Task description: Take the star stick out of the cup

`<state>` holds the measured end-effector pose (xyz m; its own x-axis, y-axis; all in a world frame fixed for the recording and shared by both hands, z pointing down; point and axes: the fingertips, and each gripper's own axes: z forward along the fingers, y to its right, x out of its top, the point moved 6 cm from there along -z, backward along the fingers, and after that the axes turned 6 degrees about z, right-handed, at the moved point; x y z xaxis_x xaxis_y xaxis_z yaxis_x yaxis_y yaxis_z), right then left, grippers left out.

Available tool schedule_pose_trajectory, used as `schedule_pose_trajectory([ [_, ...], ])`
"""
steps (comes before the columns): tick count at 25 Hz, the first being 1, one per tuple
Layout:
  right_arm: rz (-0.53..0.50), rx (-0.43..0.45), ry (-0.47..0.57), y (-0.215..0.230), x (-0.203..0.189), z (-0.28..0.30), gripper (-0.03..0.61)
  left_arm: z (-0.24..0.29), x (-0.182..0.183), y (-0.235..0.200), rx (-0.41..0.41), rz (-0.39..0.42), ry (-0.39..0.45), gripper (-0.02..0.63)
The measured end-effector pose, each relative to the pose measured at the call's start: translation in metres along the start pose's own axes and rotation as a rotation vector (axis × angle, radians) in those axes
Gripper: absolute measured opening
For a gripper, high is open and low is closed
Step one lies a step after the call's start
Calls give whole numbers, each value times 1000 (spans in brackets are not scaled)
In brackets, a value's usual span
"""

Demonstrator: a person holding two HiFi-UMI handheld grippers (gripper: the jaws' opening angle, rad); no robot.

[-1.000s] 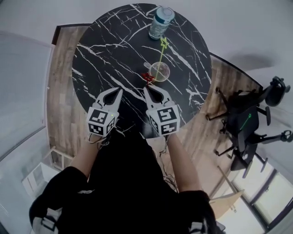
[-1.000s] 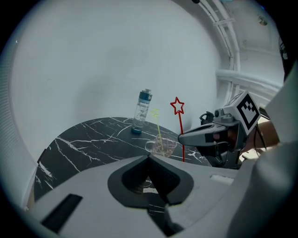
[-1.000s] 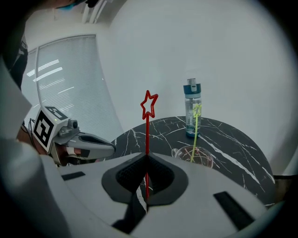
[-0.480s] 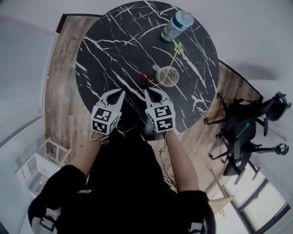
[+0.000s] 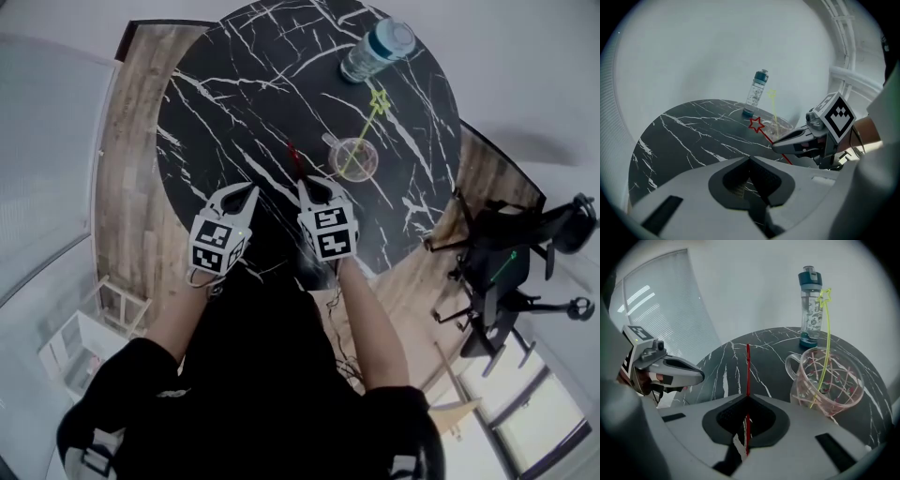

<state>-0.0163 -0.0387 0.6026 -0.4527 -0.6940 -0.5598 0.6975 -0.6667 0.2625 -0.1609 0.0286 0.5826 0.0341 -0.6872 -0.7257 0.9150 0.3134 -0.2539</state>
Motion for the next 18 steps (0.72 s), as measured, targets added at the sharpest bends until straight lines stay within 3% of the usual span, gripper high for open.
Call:
schedule_pose_trajectory([
  [18, 62, -41, -30, 5, -15, 8, 26, 3, -9, -6, -23, 15, -34, -2],
])
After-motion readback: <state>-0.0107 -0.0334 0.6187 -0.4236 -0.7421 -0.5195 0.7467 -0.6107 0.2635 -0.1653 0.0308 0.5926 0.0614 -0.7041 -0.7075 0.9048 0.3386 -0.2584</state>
